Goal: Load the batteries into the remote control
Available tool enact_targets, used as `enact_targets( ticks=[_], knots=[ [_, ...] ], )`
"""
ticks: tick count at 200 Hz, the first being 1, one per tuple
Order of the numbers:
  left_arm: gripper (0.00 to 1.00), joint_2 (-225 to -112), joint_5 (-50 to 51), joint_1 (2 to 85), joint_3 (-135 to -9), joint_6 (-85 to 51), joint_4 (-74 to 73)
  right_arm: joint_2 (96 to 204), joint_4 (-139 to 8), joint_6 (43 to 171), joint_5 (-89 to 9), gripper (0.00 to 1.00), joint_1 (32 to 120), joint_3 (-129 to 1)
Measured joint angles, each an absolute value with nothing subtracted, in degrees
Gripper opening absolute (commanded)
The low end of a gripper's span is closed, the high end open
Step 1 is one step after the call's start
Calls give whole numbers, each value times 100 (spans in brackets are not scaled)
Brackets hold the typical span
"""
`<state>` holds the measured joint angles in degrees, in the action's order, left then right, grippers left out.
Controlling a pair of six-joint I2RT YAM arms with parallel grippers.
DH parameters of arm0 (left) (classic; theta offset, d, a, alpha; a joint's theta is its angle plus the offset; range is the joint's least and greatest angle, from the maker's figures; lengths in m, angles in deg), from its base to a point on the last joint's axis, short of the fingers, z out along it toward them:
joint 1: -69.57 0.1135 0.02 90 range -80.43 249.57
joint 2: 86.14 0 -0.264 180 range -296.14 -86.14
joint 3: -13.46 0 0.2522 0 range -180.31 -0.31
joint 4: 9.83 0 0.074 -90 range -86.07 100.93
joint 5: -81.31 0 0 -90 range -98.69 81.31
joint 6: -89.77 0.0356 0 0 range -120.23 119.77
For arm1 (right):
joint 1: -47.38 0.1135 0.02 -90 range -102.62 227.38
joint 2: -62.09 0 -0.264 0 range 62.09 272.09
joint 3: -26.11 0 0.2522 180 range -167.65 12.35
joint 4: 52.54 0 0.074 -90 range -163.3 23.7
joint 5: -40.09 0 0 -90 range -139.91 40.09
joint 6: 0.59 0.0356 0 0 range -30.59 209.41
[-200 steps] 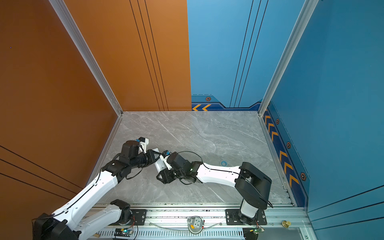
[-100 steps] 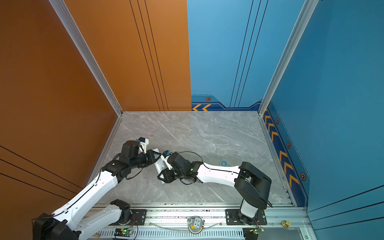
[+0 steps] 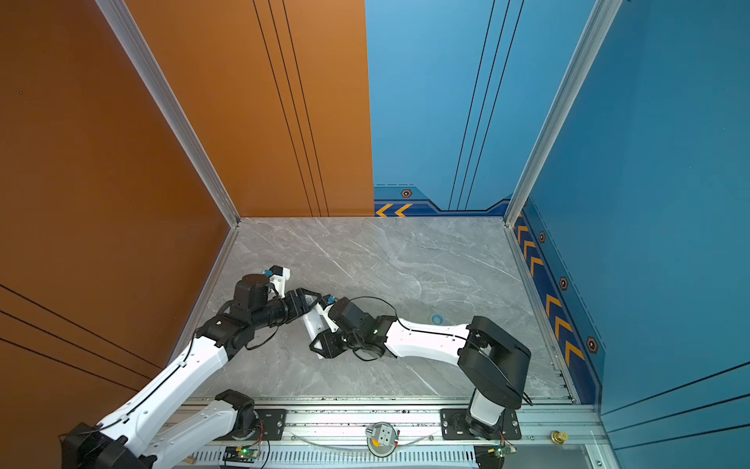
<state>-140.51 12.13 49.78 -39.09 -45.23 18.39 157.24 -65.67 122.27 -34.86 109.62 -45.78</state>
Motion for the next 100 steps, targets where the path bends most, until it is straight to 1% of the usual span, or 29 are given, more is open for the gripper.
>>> enact_targets(
  ticks=[38, 51, 100],
  knots=[
    [73, -13889, 1501, 5057, -3883, -4523, 1736, 15554, -6580, 12176, -3440, 16, 10876, -4462],
    [75, -13841, 1657, 5098, -3865, -4523, 1566, 15444, -6591, 12122, -3377, 16, 10809, -4433],
    [80, -13485, 2214, 5181, -3819, -4523, 879, 14857, -6768, 11818, -3097, 16, 10455, -4324]
  ],
)
